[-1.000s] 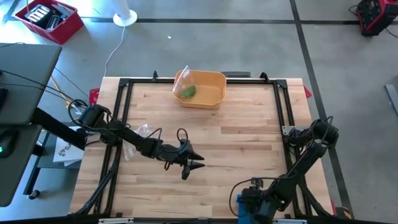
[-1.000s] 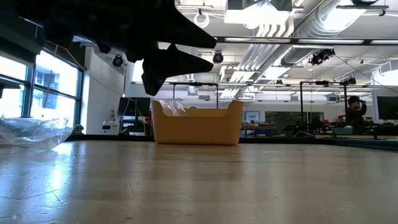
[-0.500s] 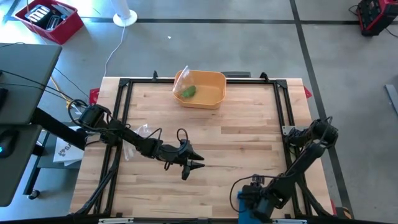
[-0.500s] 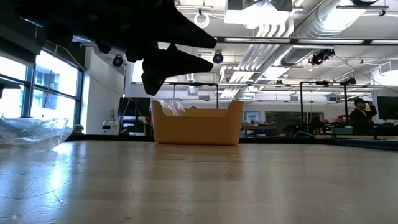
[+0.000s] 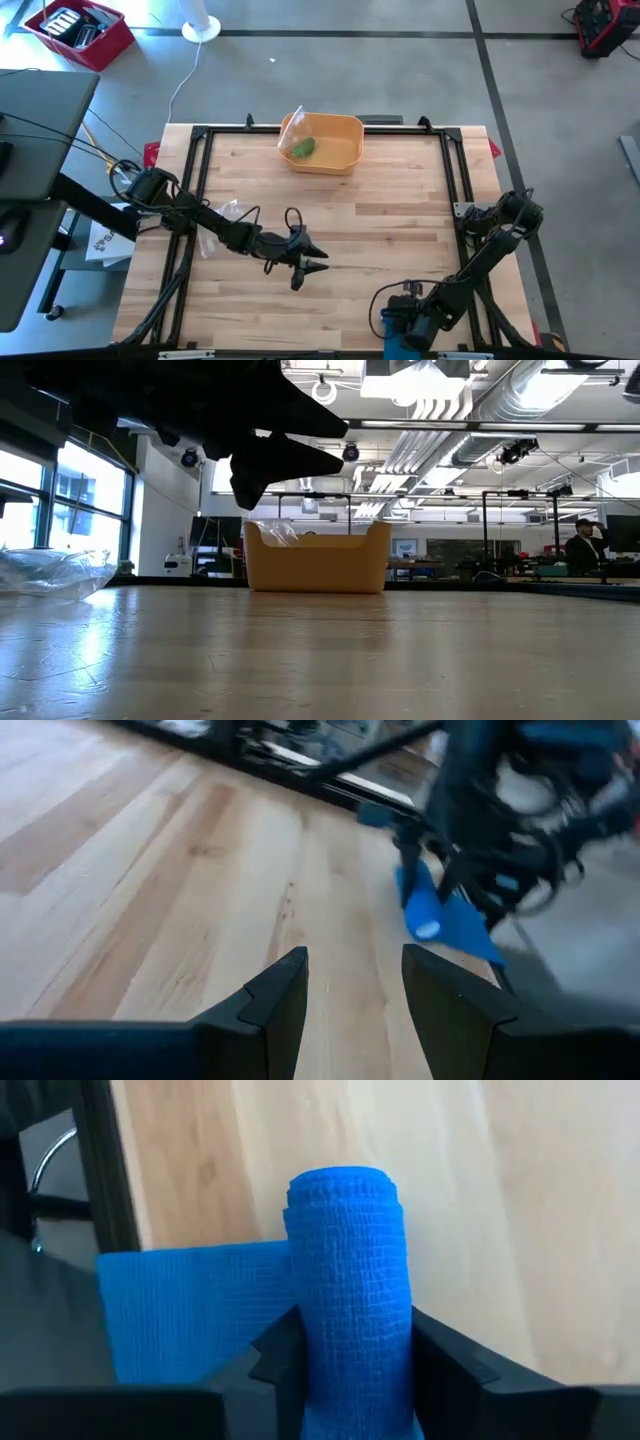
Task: Roll bandage
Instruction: Roll the blue bandage
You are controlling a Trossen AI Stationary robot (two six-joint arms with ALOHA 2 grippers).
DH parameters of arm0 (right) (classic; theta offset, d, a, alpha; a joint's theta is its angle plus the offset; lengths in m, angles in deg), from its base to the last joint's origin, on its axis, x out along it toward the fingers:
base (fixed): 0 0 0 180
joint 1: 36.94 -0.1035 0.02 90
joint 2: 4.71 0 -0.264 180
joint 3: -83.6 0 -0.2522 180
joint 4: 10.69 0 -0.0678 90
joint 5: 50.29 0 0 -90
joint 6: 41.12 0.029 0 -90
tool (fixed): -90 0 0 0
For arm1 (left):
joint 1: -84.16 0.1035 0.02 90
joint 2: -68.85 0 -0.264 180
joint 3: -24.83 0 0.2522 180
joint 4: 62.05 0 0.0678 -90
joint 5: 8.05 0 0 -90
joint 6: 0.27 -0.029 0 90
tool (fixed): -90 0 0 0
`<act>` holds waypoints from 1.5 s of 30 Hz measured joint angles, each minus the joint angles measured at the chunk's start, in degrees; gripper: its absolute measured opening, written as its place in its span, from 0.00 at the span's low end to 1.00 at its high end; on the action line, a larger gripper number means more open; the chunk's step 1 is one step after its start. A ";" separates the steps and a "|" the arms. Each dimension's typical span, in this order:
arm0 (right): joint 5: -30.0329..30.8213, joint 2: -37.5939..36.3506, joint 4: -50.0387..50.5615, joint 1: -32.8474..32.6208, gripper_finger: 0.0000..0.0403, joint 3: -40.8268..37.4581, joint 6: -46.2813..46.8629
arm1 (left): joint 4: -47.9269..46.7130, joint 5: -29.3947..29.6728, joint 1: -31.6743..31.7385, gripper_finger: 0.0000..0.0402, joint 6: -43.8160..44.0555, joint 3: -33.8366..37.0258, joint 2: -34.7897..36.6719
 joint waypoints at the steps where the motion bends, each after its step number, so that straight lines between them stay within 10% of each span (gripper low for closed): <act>1: 0.81 0.00 -0.01 0.22 0.30 0.00 -0.83 | 0.01 -0.10 -0.73 0.39 -1.74 0.00 0.00; 14: 13.39 -7.80 1.49 6.14 0.28 -0.09 -18.38 | -3.89 4.83 -8.30 0.39 -28.22 -8.92 0.00; 24: 32.16 -20.63 -4.54 6.13 0.28 -7.19 -24.30 | -25.00 25.89 -13.06 0.39 -34.03 -21.64 0.02; 32: 30.21 -21.40 -27.17 6.21 0.28 -12.29 -36.98 | -24.65 12.58 -13.25 0.39 -37.27 -22.75 4.34; 45: 30.20 -21.40 -34.55 8.02 0.28 -13.42 -43.13 | -24.32 12.51 -9.35 0.39 -35.70 -22.73 4.63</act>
